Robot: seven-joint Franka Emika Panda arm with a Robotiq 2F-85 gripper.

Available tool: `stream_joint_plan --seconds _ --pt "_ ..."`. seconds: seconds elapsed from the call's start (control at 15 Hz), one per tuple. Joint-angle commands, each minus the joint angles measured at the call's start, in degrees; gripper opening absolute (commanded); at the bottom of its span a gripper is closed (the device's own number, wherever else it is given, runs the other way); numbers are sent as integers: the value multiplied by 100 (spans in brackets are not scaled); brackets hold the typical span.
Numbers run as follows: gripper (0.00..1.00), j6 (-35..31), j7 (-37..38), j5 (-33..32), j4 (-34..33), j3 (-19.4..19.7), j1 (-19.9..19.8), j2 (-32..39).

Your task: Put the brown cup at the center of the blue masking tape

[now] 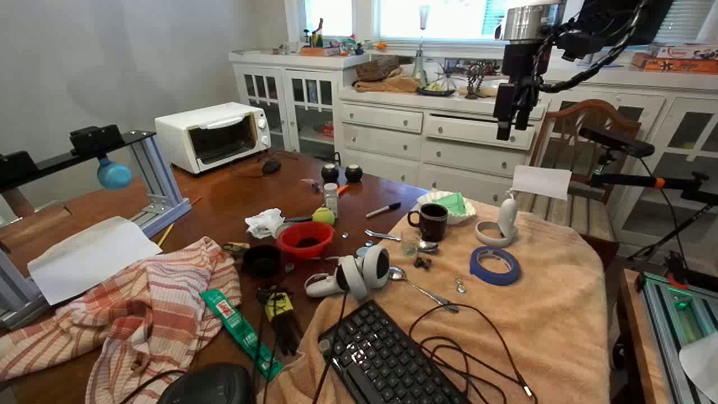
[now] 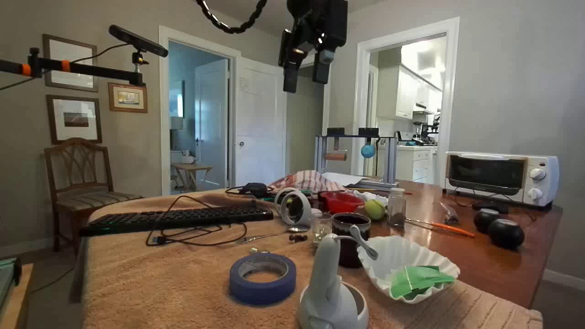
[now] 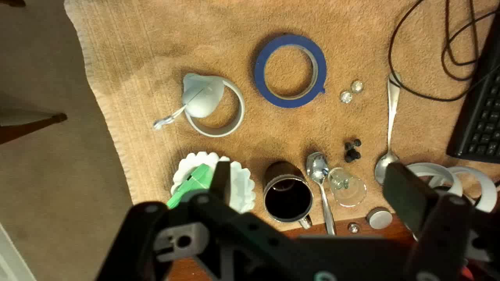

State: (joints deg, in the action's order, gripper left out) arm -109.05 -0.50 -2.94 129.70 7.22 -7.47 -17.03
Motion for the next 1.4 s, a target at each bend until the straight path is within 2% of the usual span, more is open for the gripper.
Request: stream_joint_plan --seconds 0.0,0.33,0.4,0.47,0.73,0.87,1.13,1.2,1.33 --pt "100 12 -1 0 -10 3 1 3" --pt "100 12 -1 0 -11 3 1 3" --pt "100 -97 233 198 -27 -10 16 69" --pt "100 -350 503 541 -44 -15 52 181" --pt "100 -1383 1303 1219 -174 -156 122 626" --pt "100 -2346 1047 917 -195 -280 182 1019" --pt "100 -3746 662 444 -470 -454 320 1901" --pt "100 -3899 558 301 -583 -477 350 2123" --pt "100 -3891 667 -486 -845 -440 387 2540"
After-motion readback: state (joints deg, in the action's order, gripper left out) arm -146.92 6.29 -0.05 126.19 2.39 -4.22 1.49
